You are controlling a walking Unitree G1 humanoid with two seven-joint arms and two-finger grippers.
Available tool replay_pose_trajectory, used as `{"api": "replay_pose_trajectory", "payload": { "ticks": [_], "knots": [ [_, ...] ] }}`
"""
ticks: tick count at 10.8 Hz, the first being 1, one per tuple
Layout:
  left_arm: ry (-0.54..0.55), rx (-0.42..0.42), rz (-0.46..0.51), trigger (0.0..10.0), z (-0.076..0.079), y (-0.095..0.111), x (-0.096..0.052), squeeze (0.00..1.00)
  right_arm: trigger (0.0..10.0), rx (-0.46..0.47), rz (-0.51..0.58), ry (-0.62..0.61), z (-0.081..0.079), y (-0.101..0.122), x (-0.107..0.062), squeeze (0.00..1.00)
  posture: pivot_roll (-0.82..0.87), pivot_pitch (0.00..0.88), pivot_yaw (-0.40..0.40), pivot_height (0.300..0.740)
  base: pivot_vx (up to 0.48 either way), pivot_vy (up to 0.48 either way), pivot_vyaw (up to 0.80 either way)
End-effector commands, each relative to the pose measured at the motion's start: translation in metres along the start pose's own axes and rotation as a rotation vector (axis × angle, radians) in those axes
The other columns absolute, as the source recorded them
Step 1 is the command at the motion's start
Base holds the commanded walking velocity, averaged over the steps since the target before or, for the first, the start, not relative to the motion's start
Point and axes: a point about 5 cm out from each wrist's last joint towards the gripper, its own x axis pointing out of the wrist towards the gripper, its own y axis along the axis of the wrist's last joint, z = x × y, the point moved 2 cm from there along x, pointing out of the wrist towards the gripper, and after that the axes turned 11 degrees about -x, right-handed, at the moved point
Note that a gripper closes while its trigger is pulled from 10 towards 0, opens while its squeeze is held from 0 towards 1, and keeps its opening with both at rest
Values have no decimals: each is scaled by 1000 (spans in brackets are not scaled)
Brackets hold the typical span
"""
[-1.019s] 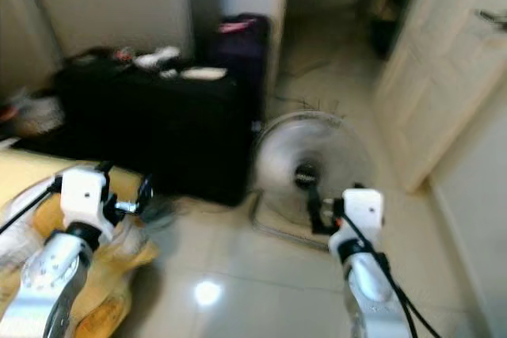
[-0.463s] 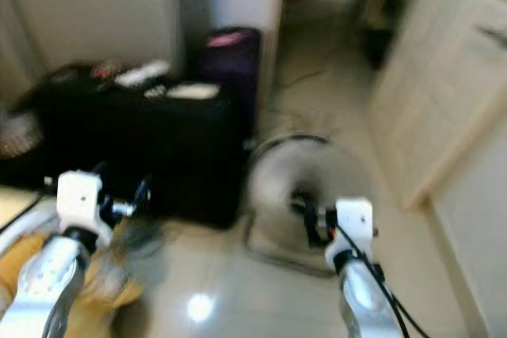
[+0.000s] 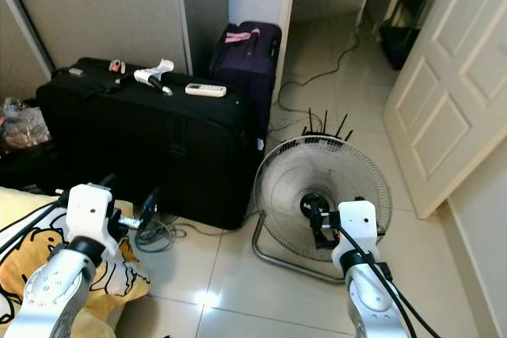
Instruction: Clean up the room
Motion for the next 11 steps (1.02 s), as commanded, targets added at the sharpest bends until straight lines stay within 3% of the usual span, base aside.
{"api": "replay_pose_trajectory", "payload": {
  "ticks": [1, 11],
  "knots": [
    [2, 18, 12, 10000, -1, 5, -1, 0, 10000, -18, 18, 3, 4, 2, 2, 0, -8, 0, -4, 740, 0, 0, 0],
    [10, 24, 9, 10000, -3, 5, -6, 0, 10000, -27, 12, 35, 3, 2, 5, 0, 1, 0, -7, 740, 0, 0, 0]
  ]
}}
